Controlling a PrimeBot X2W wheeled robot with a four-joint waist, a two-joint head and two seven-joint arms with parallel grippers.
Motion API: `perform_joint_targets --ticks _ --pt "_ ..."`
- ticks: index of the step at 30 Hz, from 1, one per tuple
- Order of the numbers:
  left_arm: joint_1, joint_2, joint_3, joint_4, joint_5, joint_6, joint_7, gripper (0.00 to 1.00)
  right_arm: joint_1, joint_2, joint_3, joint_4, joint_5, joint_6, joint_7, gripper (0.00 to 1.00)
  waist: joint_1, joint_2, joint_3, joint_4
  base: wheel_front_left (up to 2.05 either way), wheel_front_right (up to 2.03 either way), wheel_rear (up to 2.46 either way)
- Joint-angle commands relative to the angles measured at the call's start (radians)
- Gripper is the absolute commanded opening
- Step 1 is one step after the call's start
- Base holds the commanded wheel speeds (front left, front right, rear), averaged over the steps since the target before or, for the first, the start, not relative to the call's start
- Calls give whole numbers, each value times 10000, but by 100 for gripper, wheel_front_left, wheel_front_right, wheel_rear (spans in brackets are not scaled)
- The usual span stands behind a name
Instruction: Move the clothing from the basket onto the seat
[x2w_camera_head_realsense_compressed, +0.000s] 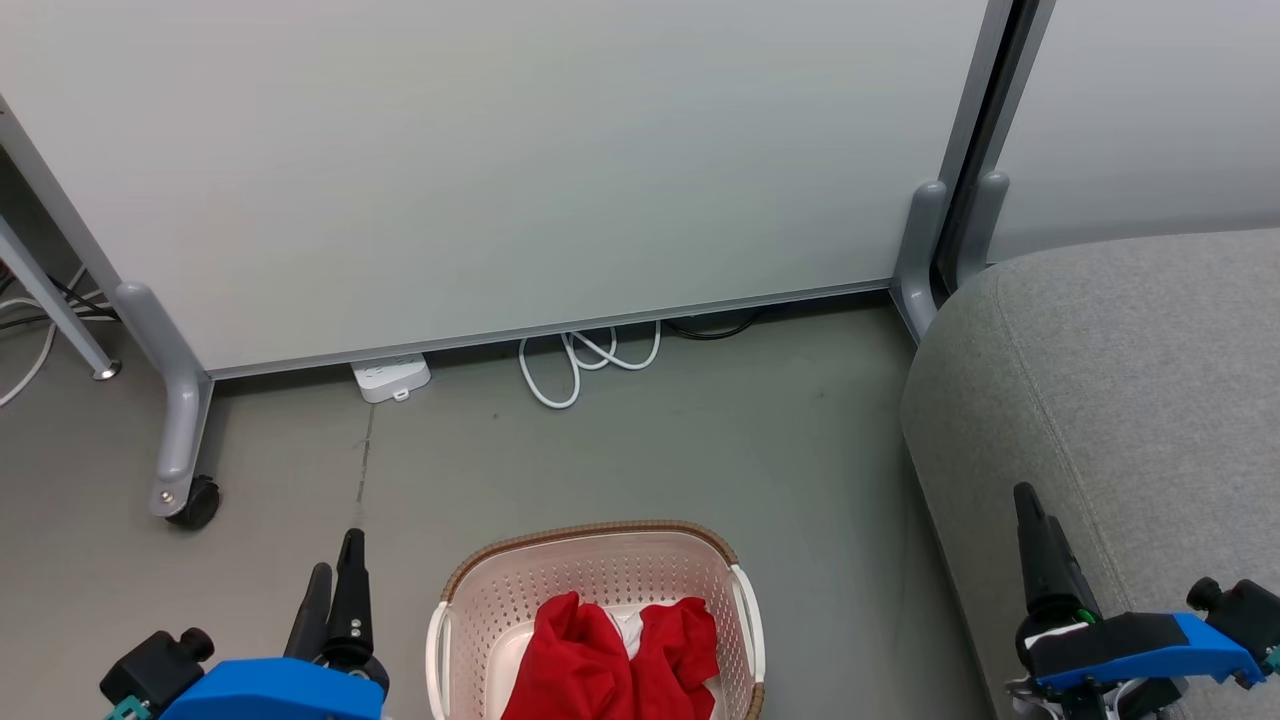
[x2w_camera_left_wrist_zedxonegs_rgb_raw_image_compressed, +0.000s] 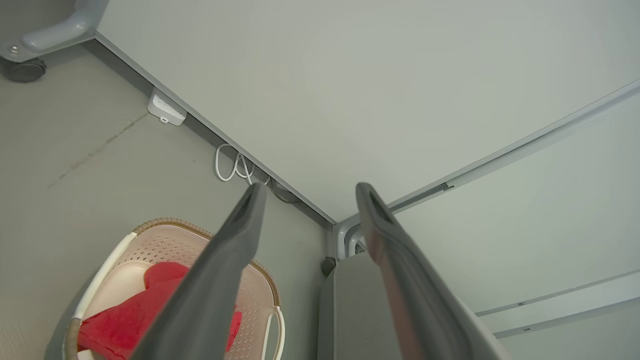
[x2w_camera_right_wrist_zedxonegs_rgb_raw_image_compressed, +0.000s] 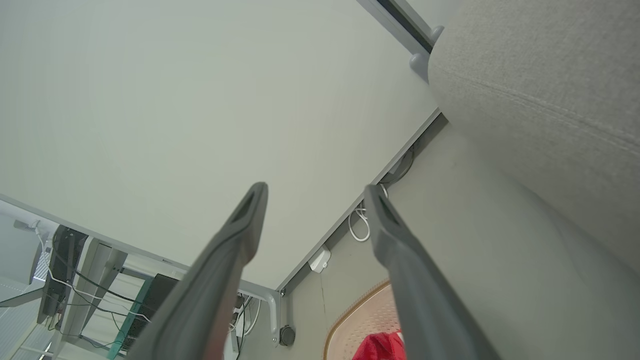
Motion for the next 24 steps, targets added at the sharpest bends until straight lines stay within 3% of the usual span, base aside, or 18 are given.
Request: perform_joint_targets --ticks 1,24 --pt "-305 79 -82 -168 294 57 -83 100 -188 -41 38 -196 -318 0 -26 100 0 0 -2 1 0 0 0" --pt "-473 113 -649 -388 3455 366 -819 100 -42 -54 80 -541 -3496 0 -193 100 0 0 -5 30 0 0 0"
